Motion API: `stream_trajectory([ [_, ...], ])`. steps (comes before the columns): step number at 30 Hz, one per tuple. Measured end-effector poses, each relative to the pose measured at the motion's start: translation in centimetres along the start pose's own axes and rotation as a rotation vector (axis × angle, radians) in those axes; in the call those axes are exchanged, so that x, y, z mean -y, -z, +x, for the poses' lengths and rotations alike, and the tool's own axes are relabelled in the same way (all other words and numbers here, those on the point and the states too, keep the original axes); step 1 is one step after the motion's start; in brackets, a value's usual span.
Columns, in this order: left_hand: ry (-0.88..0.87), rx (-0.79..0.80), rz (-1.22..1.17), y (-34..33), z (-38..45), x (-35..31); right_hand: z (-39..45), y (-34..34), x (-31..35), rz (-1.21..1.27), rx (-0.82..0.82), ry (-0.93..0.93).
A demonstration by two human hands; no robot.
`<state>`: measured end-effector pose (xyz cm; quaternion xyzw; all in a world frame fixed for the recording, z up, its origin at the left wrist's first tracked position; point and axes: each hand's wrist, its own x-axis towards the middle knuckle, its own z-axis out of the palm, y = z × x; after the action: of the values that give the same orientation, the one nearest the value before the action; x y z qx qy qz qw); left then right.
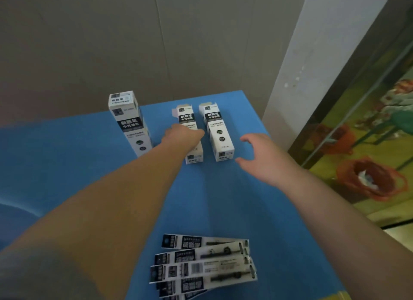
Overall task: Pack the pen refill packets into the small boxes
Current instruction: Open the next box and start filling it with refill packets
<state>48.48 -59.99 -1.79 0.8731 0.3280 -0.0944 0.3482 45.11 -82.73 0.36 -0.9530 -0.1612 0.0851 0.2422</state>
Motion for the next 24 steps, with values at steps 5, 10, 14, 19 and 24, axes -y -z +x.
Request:
stream_trajectory([
  [5, 0.011, -0.014, 0.03, -0.3, 0.3, 0.4, -0.4, 0.2, -0.2, -0.008, 0.007, 0.008],
  [10, -0.067, -0.05, -0.207, 0.1, -2.2, 1.2, -0.6, 0.3, 0.3, -0.027, 0.019, 0.01],
  [14, -0.192, -0.092, -0.291, 0.7, -6.6, 2.8, -1.1, 0.2, 1.2, -0.022, -0.011, 0.025],
  [19, -0.408, -0.094, -0.37, 1.7, -11.5, 6.7, -2.6, -1.1, 2.8, -0.014, -0.021, 0.069],
  [24, -0.536, -0.118, -0.4, 3.4, -14.6, 10.1, -5.2, -3.1, 4.4, -0.001, 0.076, 0.163],
])
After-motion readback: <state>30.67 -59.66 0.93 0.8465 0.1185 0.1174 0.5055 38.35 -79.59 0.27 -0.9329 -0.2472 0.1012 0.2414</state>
